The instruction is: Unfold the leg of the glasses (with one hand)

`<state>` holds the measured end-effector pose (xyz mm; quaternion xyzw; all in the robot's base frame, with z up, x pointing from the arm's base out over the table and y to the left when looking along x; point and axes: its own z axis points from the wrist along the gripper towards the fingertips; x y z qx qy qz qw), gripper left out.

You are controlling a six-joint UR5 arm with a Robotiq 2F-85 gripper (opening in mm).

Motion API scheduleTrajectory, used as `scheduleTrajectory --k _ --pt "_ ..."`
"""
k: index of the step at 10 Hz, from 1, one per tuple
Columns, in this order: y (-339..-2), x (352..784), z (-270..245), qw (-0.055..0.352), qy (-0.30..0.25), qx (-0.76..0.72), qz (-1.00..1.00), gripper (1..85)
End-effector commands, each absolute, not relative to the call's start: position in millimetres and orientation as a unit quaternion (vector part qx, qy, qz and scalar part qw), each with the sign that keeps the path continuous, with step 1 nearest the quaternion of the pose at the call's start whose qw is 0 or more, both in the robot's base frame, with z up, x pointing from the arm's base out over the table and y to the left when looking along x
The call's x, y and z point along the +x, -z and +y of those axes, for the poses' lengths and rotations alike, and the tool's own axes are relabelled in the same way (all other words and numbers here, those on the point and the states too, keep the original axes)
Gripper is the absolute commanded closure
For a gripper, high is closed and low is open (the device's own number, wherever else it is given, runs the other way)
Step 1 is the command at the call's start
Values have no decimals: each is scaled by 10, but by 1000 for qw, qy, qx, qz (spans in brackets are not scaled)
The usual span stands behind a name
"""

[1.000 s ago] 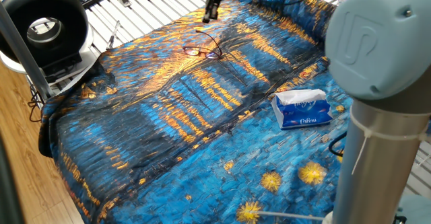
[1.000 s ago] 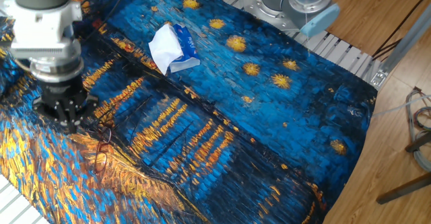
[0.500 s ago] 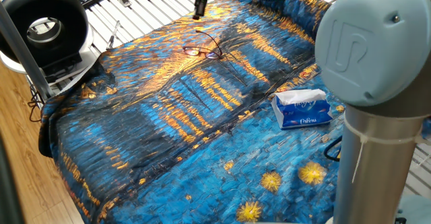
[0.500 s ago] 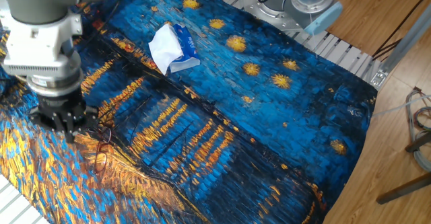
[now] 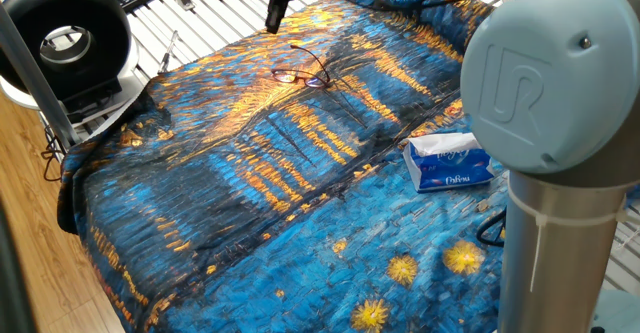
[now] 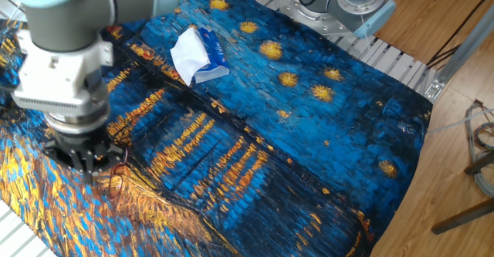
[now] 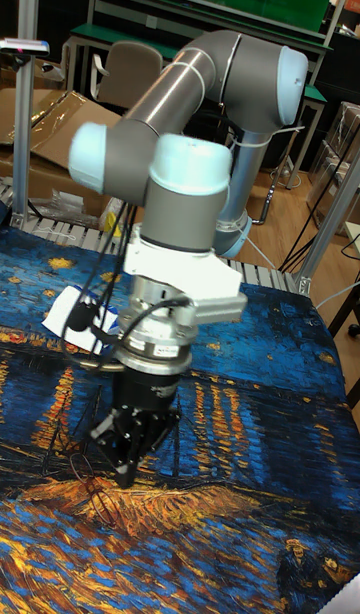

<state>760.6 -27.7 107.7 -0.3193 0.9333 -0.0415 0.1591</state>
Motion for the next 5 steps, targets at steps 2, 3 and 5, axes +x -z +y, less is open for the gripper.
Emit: scheduleTrajectory --k 2,3,5 --pt "-997 7578 -168 162 29 -286 944 847" --pt "-976 7525 -179 154 24 -276 948 847" --pt "-912 7376 -235 127 18 -259 957 847"
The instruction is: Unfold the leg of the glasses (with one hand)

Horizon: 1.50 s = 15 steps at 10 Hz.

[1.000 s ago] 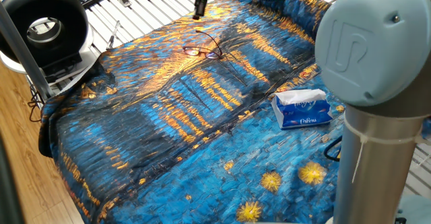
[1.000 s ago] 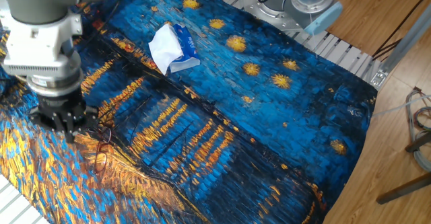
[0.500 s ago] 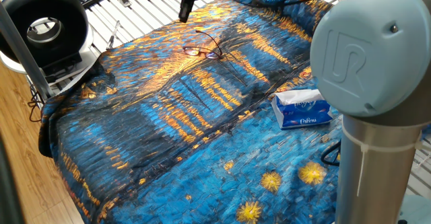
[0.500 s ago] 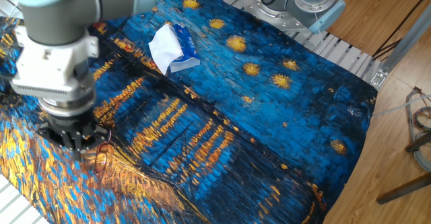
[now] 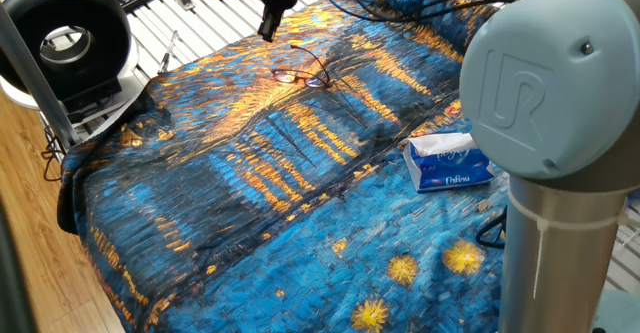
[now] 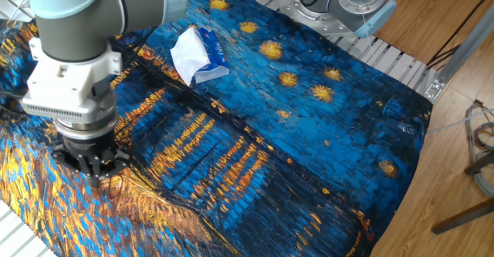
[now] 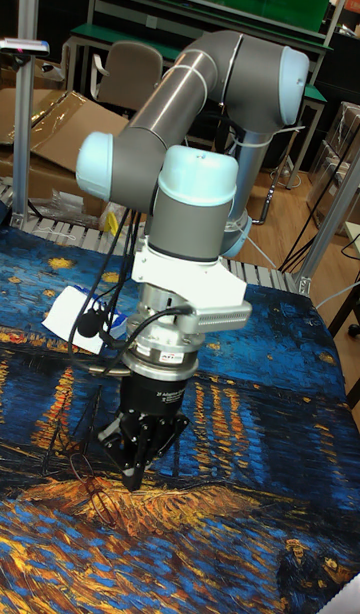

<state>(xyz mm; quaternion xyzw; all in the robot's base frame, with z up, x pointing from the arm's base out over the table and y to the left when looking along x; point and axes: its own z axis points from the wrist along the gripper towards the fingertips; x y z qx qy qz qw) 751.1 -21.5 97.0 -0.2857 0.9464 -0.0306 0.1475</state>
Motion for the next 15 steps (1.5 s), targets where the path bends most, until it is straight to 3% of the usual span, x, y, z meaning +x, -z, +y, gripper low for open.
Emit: scheduleTrajectory --k 1,7,15 --pt "-886 7265 -270 108 15 -250 962 847" --pt "-956 6850 -398 50 17 -203 978 847" --pt "-1000 6687 -749 29 43 -210 976 847"
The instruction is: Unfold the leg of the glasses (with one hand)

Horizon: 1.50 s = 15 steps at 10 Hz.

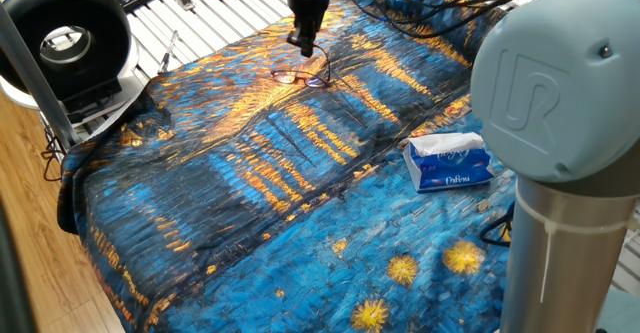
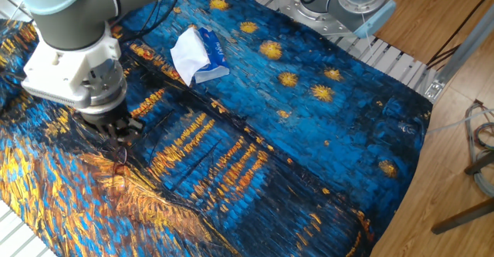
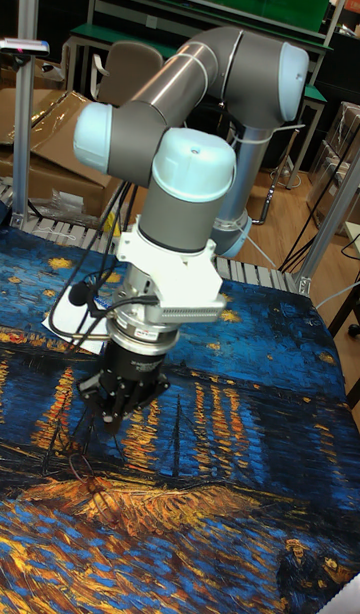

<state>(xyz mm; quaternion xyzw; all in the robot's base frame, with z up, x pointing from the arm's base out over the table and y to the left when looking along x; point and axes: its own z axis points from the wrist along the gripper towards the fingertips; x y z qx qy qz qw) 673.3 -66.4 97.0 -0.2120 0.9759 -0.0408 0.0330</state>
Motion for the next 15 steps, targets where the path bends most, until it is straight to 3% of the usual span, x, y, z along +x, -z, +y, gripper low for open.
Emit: scheduleTrajectory --k 1,9,11,13,14,15 --pt "-998 6689 -744 29 42 -210 976 847" --pt "-1110 7038 -424 50 46 -227 972 843" --pt "-1024 7151 -499 51 63 -272 959 717" --pt "-932 7273 -577 59 78 -304 948 660" --pt "-859 7348 -602 66 81 -324 940 567" --pt "-792 7399 -604 70 82 -333 937 550"
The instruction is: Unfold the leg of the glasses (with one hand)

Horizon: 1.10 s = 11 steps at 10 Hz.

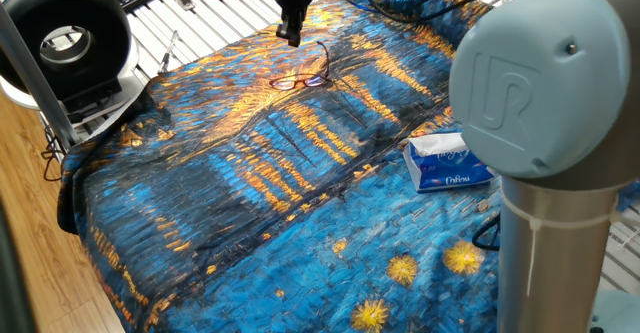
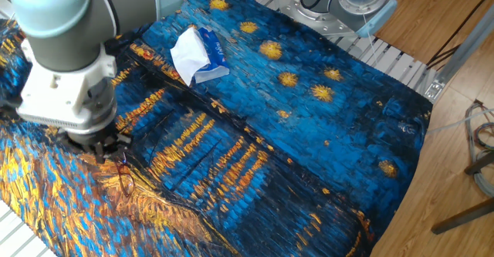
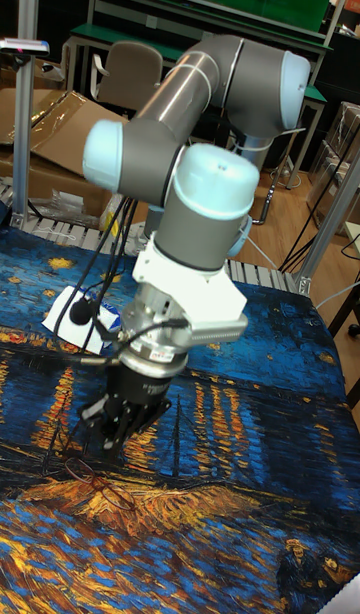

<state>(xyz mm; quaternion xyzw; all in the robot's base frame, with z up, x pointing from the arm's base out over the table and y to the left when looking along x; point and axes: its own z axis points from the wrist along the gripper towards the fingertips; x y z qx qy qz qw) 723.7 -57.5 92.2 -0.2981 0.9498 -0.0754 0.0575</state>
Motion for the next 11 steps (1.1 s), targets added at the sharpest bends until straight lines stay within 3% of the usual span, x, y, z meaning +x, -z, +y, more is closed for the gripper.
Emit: scheduleTrajectory --k 1,5,6,11 --pt "-743 7428 -603 72 81 -338 935 543" --pt "-629 7415 -591 69 70 -355 930 490" --pt "-582 7356 -487 72 46 -343 935 490" --pt "-441 7238 -541 78 41 -389 917 497"
